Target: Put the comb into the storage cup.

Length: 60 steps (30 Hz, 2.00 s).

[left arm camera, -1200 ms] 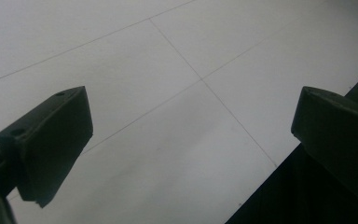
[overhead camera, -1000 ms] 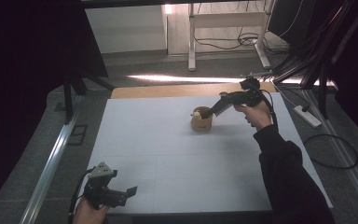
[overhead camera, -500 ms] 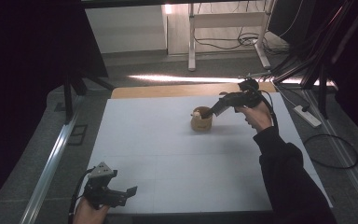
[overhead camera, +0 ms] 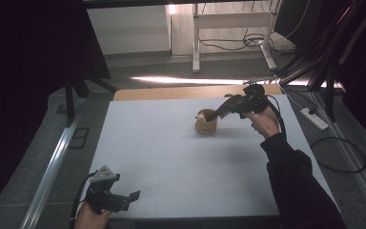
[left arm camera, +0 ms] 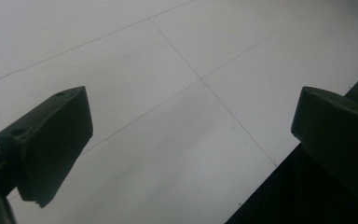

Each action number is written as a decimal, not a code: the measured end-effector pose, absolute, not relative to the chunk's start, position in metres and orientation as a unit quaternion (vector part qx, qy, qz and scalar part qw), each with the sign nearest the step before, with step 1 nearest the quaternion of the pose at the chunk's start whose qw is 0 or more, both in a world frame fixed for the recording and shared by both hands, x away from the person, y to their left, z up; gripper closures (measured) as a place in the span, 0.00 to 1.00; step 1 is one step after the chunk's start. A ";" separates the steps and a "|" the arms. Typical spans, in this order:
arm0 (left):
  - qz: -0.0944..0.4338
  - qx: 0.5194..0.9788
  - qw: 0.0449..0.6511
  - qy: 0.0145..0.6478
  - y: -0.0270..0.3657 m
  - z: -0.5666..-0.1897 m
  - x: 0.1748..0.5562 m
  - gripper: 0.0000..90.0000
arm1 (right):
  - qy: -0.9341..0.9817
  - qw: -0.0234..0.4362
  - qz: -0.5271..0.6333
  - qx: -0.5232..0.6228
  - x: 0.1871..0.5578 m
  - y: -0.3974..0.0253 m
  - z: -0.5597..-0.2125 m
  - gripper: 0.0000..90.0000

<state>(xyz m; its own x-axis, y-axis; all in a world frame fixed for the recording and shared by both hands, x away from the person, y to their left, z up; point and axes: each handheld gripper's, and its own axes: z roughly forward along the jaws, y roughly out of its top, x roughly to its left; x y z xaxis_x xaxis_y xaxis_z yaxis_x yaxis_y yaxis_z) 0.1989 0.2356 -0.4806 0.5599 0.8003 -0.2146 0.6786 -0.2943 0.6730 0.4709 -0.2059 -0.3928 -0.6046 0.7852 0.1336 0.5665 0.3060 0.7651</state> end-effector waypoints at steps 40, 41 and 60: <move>0.081 0.798 0.381 0.461 0.237 -0.480 0.198 0.00 | 0.810 0.151 0.416 0.384 0.431 -0.214 -0.412 0.01; 0.081 0.797 0.382 0.461 0.237 -0.480 0.198 0.00 | 0.810 0.150 0.417 0.384 0.430 -0.215 -0.413 0.01; 0.079 0.787 0.396 0.466 0.241 -0.480 0.197 0.00 | 0.808 0.149 0.431 0.373 0.413 -0.221 -0.414 0.00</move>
<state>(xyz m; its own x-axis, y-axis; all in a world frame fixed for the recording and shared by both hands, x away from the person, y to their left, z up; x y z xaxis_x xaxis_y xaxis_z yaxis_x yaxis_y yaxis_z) 0.1971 0.2408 -0.4796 0.5533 0.7964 -0.2443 0.6707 -0.2519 0.6977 0.4127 -0.2206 -0.4144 -0.6770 0.7316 0.0808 0.4749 0.3503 0.8073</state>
